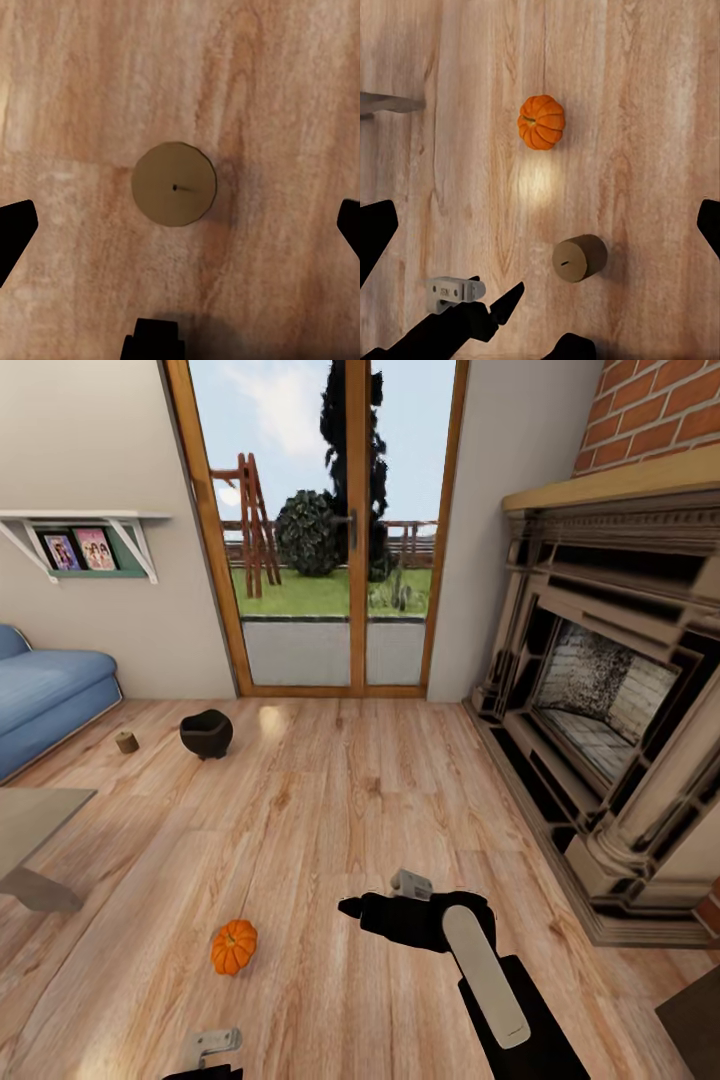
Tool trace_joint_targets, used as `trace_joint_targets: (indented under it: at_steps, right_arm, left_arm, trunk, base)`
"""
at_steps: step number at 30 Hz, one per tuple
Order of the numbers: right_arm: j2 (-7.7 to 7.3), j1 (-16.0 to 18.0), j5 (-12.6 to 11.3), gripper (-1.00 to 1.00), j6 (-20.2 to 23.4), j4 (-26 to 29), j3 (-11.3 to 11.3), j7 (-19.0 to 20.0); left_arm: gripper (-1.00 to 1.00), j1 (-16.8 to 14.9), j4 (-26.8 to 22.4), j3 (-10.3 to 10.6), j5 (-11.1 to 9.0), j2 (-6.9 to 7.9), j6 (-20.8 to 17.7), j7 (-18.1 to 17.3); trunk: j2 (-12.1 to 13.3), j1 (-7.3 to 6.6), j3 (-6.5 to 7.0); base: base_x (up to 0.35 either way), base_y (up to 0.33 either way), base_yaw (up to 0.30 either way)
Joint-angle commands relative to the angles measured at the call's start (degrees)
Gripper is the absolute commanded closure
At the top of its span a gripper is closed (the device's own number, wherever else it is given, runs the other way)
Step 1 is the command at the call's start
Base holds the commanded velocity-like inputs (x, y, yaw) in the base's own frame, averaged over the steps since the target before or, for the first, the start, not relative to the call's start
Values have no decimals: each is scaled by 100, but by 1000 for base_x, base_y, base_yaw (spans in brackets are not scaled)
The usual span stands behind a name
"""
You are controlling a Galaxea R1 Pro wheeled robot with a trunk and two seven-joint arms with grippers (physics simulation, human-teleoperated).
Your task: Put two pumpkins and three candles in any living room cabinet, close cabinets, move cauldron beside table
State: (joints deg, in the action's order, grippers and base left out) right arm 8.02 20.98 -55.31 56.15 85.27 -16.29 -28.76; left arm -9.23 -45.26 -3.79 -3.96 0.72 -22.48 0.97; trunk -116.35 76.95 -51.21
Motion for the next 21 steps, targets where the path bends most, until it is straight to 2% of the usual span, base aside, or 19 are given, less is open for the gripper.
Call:
trace_joint_targets:
  at_steps: [1, 10, 13, 17, 21]
  right_arm:
    - [2, -2, 7, -100, -3, -14, -12, 3]
    - [6, -6, -21, -100, -16, -10, -20, 25]
    - [8, -8, -27, -100, -9, 39, -46, 150]
    - [8, -25, -23, -100, 0, 74, -305, 630]
    - [1, -27, -18, -100, -1, 123, -394, 1127]
  left_arm:
    - [-100, 0, 0, 1, 2, 0, -1, 0]
    - [-100, 0, -2, 1, 3, 0, -47, 8]
    - [-100, 0, -37, 1, -4, 5, -86, 26]
    - [-100, 0, -193, 1, -18, 6, -188, 60]
    - [-100, -154, -437, 0, -25, 24, -675, 67]
  trunk:
    - [-42, 23, -18]
    - [-403, 220, -180]
    - [-523, 286, -234]
    - [-683, 374, -306]
    - [-844, 462, -377]
  base:
    - [0, 0, 0]
    - [0, 0, 0]
    - [0, 0, 0]
    - [0, 0, 0]
    - [0, 0, 0]
